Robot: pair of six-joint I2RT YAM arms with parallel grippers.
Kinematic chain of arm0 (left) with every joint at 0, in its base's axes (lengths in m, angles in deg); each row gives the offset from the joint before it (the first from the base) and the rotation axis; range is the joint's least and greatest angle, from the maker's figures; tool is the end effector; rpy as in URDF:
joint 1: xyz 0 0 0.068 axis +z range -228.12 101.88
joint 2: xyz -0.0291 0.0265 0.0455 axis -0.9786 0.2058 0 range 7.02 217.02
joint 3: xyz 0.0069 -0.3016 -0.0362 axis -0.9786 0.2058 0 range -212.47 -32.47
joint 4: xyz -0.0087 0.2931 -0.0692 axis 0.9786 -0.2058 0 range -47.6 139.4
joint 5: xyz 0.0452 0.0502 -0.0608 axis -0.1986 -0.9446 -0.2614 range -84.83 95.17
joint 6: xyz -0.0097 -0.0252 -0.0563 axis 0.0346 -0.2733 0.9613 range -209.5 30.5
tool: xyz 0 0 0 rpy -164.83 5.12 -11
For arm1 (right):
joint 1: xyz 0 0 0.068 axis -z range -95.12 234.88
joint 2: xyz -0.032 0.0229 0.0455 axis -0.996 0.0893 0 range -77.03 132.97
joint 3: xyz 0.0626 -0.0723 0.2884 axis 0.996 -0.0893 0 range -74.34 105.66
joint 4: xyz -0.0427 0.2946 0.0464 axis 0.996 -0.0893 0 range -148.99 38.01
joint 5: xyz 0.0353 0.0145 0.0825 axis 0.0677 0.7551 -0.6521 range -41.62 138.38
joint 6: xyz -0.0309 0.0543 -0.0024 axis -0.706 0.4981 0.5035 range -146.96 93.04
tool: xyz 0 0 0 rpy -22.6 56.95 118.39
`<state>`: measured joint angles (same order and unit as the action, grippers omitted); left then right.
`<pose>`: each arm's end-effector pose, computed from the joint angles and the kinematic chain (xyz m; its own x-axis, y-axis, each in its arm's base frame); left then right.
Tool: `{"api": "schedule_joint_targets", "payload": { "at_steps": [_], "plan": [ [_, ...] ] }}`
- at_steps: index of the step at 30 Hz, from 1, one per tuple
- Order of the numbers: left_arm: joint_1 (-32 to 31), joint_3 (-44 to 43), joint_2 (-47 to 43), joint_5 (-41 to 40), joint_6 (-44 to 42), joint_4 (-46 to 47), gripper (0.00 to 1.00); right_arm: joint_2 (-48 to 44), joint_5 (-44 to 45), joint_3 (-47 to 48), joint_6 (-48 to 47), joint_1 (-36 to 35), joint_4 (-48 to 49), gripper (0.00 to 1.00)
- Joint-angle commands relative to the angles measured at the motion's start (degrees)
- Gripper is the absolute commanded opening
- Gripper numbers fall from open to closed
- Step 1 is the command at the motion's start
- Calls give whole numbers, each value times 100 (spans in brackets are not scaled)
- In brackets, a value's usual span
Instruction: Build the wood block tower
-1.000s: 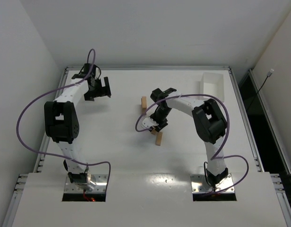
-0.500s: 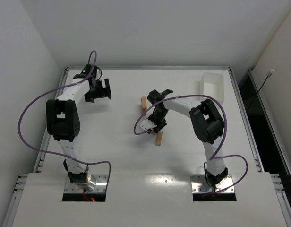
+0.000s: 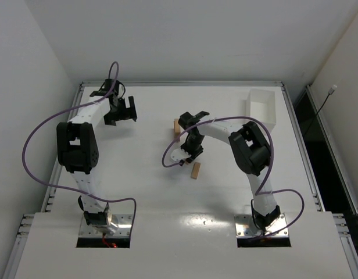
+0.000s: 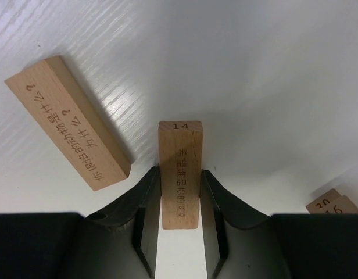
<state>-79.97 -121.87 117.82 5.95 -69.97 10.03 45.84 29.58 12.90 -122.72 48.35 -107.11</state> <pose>0.4734 -0.0158 0.2353 -0.8350 -0.3076 -0.4563 -0.2550 0.9511 -0.1745 0.3502 0.2786 0.1244 0.6378 -0.6996 -0.3220 -0.7433 -0.6687 -0.0193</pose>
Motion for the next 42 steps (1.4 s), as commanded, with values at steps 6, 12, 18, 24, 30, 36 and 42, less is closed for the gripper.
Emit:
{"api": "schedule_joint_targets", "payload": {
  "at_steps": [6,12,18,24,30,36,42],
  "plan": [
    [-53,-34,-147,-25,-54,35,100,-738,-976,118,689,15,-96,0],
    [-53,212,-419,-419,121,167,100,-2396,-1513,-172,4876,-266,999,0],
    [-53,398,-595,-1218,937,237,100,-2320,536,617,8990,-328,1871,0],
    [-53,196,-648,-1290,1062,185,100,-1136,1869,1829,11622,-109,1636,0],
    [-53,72,-595,-1571,895,114,100,-256,2775,2569,12994,59,1249,0],
    [-53,72,-595,-1572,895,114,100,35,3032,2745,13321,6,1196,0],
    [-53,72,-542,-1466,842,114,100,150,2848,2850,13382,59,1249,0]
  ]
}}
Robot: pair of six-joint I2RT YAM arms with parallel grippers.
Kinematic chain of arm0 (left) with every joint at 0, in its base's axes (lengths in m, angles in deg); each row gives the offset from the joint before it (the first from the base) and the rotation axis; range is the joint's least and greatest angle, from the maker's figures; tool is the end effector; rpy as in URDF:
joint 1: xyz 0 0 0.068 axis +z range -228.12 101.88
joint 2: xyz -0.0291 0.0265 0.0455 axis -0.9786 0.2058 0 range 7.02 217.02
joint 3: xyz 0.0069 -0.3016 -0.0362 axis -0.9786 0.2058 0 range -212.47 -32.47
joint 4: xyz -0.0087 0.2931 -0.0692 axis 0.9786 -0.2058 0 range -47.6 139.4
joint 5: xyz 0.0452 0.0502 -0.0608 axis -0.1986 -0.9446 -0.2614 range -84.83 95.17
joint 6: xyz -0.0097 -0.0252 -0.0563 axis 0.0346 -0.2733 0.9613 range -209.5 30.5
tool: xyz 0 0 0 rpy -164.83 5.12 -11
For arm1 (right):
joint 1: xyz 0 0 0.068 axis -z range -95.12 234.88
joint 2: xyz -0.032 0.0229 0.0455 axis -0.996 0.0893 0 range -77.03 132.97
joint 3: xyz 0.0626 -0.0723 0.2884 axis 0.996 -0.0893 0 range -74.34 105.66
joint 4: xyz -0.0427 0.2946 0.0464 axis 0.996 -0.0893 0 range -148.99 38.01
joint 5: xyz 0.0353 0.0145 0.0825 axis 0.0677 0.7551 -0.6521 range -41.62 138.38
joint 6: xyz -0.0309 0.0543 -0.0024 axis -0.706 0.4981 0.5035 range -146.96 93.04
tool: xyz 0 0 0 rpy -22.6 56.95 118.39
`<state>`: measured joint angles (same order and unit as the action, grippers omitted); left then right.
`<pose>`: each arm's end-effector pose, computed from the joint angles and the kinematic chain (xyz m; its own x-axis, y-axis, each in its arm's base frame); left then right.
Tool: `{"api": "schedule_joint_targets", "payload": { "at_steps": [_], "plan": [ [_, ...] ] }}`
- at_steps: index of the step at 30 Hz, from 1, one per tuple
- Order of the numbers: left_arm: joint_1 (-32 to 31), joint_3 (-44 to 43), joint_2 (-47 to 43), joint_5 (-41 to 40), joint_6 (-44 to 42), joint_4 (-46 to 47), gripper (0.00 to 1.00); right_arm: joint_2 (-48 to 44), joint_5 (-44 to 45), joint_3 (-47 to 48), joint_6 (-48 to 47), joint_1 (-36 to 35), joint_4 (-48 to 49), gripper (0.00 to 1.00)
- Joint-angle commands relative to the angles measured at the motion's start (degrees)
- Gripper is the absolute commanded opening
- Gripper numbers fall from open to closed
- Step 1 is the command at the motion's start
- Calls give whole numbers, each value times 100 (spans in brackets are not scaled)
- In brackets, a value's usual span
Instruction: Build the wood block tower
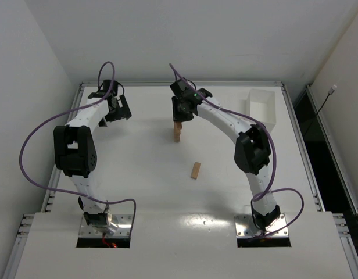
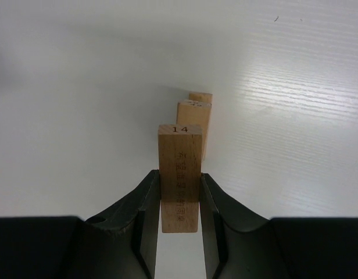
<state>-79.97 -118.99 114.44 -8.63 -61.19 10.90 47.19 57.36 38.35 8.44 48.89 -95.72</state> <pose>0.4595 -0.0034 0.2461 -0.7146 -0.4378 -0.5456 -0.4874 0.8711 -0.0607 0.4483 0.3165 0.2600 -0.8365 0.0997 -0.5388 -0.0293 0.9738 0.2257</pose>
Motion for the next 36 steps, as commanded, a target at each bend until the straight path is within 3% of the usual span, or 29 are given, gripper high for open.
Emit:
{"api": "schedule_joint_targets", "payload": {
  "at_steps": [1,16,24,27,30,32,33,36],
  "plan": [
    [-53,-216,-204,-8,-37,27,100,14,-9,307,266,4,110,0],
    [-53,-322,16,97,-37,27,100,243,-62,421,108,4,330,0],
    [-53,-322,69,149,-37,27,100,348,-124,421,55,4,382,5],
    [-53,-322,69,150,-37,27,100,401,-124,421,55,4,382,9],
    [-53,-322,69,150,-37,27,100,401,-124,421,3,4,382,21],
    [-53,-322,121,150,-37,27,100,401,-124,421,2,4,382,23],
    [-53,-322,122,150,-37,27,100,401,-185,421,2,4,382,31],
    [-53,-322,122,150,-37,27,100,401,-185,421,2,4,382,35]
  ]
}}
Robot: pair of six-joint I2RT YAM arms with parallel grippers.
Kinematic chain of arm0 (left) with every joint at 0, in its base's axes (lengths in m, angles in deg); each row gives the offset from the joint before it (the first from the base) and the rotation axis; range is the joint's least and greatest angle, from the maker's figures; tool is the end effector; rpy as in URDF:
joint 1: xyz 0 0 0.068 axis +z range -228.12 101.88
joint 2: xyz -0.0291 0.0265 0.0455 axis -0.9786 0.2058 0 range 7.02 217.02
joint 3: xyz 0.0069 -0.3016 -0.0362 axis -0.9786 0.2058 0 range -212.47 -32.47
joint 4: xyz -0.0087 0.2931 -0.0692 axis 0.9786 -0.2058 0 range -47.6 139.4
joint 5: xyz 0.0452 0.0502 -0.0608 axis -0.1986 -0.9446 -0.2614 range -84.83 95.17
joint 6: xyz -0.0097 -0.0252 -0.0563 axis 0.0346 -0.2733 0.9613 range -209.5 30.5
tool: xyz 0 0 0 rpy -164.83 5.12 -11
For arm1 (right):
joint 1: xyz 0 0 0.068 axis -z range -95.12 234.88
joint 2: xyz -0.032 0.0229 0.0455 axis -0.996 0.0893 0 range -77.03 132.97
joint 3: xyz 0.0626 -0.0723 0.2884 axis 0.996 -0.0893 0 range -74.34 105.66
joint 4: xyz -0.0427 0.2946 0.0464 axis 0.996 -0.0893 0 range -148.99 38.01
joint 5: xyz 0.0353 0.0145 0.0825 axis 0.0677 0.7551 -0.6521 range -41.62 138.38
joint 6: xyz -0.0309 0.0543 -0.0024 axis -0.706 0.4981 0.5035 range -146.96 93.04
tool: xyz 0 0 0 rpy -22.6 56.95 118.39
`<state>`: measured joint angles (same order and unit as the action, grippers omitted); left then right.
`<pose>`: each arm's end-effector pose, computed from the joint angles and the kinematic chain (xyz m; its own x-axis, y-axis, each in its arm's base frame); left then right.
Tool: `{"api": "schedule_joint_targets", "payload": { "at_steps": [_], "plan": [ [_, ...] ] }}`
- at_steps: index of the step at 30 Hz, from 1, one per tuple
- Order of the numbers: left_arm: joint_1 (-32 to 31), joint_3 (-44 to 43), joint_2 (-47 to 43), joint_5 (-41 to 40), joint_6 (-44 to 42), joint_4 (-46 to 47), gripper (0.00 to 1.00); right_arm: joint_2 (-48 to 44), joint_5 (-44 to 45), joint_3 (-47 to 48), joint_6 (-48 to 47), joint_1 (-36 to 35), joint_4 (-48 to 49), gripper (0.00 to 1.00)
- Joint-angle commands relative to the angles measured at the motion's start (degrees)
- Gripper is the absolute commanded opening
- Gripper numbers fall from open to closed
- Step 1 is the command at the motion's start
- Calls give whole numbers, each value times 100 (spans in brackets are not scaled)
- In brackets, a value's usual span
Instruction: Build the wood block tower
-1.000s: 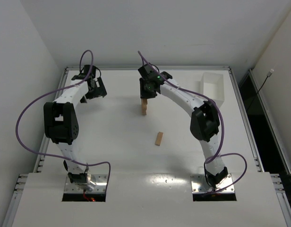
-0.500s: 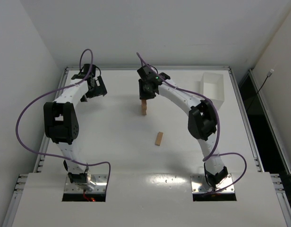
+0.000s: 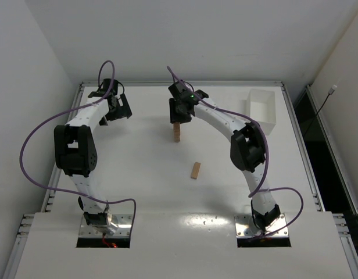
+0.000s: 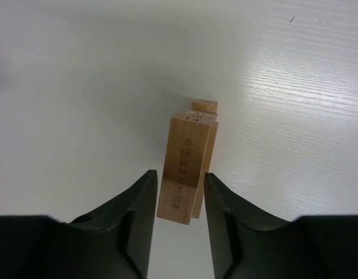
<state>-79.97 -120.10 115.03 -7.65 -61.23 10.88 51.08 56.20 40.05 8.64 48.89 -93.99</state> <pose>0.4638 -0.0043 0.2482 -0.7143 -0.4391 -0.5449 -0.4786 0.8746 -0.0774 0.4601 0.3262 0.2363 -0.8464 0.0981 -0.5234 -0.0338 0.9710 0.2366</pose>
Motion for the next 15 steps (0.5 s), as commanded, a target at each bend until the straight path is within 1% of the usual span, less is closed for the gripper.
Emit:
{"api": "schedule_joint_targets", "payload": {
  "at_steps": [1,5,6,8,10,11,12,13,14,15],
  "plan": [
    [-53,-210,63,51,-32,29,100,12,-69,251,-70,4,210,40],
    [-53,-210,63,51,-32,29,100,12,-69,251,-122,4,210,46],
    [-53,-210,63,51,-32,29,100,12,-174,251,-123,4,270,50],
    [-105,-210,63,51,-32,29,100,-41,-306,251,-359,4,332,55],
    [-105,-210,10,51,-103,29,100,-304,-429,303,-579,4,394,58],
    [-105,-210,-51,51,-163,29,100,-426,-569,225,-815,4,612,60],
    [-175,-210,-112,51,-164,29,100,-584,-570,85,-878,4,788,60],
    [-228,-210,-113,51,-164,29,100,-943,-570,-90,-879,4,990,61],
    [-228,-140,-113,51,-164,29,100,-1094,-570,-423,-940,4,1183,64],
    [-289,-140,-165,51,-164,29,100,-1191,-570,-487,-940,4,1307,66]
  ]
}}
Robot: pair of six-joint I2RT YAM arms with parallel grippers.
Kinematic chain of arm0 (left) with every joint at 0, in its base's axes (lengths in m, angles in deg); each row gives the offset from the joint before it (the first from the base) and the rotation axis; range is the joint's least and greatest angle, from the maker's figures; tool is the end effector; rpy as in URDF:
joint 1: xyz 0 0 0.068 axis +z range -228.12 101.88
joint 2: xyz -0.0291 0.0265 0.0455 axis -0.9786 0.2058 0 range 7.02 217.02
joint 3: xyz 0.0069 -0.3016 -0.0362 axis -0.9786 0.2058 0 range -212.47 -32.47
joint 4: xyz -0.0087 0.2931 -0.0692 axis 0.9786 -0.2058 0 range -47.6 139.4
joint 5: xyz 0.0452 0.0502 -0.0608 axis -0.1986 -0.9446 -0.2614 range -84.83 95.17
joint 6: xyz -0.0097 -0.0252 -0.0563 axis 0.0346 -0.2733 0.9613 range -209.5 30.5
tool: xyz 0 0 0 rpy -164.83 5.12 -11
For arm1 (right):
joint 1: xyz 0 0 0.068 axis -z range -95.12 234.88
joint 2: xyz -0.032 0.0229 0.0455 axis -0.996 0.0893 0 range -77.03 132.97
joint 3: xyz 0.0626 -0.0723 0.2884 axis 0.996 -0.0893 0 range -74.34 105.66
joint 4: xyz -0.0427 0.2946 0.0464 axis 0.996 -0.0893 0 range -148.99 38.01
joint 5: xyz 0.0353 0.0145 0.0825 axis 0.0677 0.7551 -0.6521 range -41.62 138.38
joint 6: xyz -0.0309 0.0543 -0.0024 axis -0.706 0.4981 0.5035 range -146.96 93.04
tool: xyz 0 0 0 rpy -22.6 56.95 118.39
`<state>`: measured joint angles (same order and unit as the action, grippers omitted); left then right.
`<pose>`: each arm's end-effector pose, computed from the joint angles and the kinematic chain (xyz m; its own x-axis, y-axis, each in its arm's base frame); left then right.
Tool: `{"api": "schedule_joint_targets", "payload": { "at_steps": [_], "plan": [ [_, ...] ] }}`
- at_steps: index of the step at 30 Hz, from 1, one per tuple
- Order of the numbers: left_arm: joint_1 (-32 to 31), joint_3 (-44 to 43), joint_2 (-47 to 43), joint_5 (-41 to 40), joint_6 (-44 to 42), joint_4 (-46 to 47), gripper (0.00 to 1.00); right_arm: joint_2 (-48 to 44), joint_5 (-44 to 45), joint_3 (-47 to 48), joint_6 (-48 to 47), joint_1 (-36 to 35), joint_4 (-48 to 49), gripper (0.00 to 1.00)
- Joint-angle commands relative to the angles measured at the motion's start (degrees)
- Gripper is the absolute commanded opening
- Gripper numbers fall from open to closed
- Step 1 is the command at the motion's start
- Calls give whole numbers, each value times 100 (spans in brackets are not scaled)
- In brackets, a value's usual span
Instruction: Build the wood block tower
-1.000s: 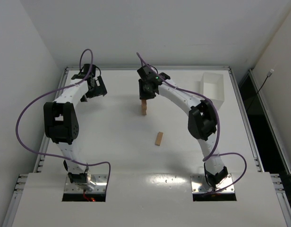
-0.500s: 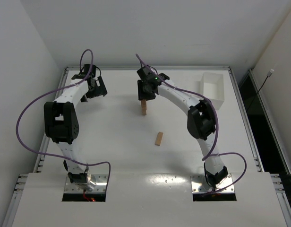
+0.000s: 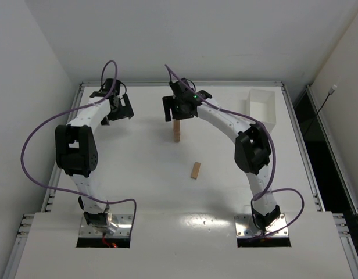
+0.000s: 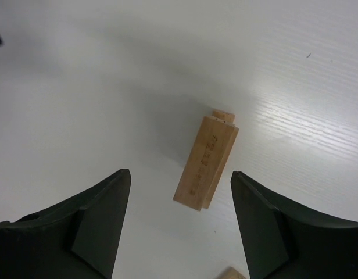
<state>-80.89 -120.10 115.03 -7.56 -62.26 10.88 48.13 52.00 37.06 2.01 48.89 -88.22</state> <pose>0.4636 -0.0118 0.2482 -0.7298 -0.4118 -0.5456 -0.4508 0.8900 -0.0688 0.4562 0.3277 0.2523 -0.8104 0.0089 -0.5859 -0.1842 0.9453 0.2692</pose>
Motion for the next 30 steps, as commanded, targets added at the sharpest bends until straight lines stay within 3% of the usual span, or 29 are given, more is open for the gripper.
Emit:
{"api": "schedule_joint_targets", "payload": {
  "at_steps": [1,4,30],
  "plan": [
    [-198,-79,-166,43,-61,90,100,-897,-72,-75,-330,4,731,67],
    [-198,-26,-236,43,-61,91,100,-625,121,294,-331,4,152,67],
    [-198,27,-237,-80,-61,143,100,78,394,49,179,4,-86,70]
  ]
}}
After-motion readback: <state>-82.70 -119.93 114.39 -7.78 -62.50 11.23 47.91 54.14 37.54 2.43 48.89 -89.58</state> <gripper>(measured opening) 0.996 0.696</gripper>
